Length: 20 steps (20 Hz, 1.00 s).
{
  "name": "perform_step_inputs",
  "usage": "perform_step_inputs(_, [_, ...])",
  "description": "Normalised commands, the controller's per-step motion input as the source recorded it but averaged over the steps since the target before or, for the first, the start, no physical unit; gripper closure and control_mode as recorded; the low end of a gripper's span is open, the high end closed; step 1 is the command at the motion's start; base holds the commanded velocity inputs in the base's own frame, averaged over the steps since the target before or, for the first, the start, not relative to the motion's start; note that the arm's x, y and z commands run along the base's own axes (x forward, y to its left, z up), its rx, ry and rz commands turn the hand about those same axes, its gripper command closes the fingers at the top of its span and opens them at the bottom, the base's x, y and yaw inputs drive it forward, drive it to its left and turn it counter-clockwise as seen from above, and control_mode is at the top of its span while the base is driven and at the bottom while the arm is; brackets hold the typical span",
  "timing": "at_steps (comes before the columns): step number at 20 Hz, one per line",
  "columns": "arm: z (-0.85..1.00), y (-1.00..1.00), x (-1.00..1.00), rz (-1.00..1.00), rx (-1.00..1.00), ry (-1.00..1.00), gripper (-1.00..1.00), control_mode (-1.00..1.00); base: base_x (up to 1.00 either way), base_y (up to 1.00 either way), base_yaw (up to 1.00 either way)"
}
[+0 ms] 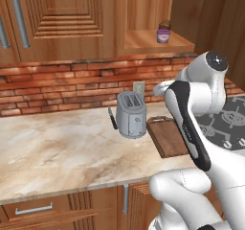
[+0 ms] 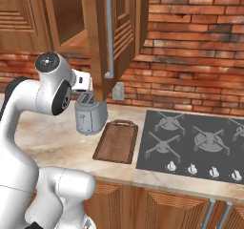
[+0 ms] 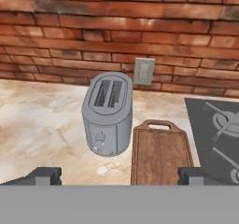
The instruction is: Pick the bread, place it on the cutting board, pick the jam, place it on the counter, and close the cabinet.
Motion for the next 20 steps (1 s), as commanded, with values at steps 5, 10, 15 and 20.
perform_step_inputs(5, [0.59, 0.0, 0.0, -0.01, 0.0, 0.0, -1.0, -1.0, 0.0, 0.0, 0.0])
perform_step_inputs(10, [0.62, 0.0, 0.0, -0.04, 0.0, 0.04, -1.0, -1.0, 0.0, 0.0, 0.0])
perform_step_inputs(15, [0.51, 0.0, 0.0, -0.08, 0.0, 0.02, -1.0, -1.0, 0.0, 0.0, 0.0])
perform_step_inputs(20, [0.43, 0.0, 0.0, -0.07, 0.0, 0.02, -1.0, -1.0, 0.0, 0.0, 0.0])
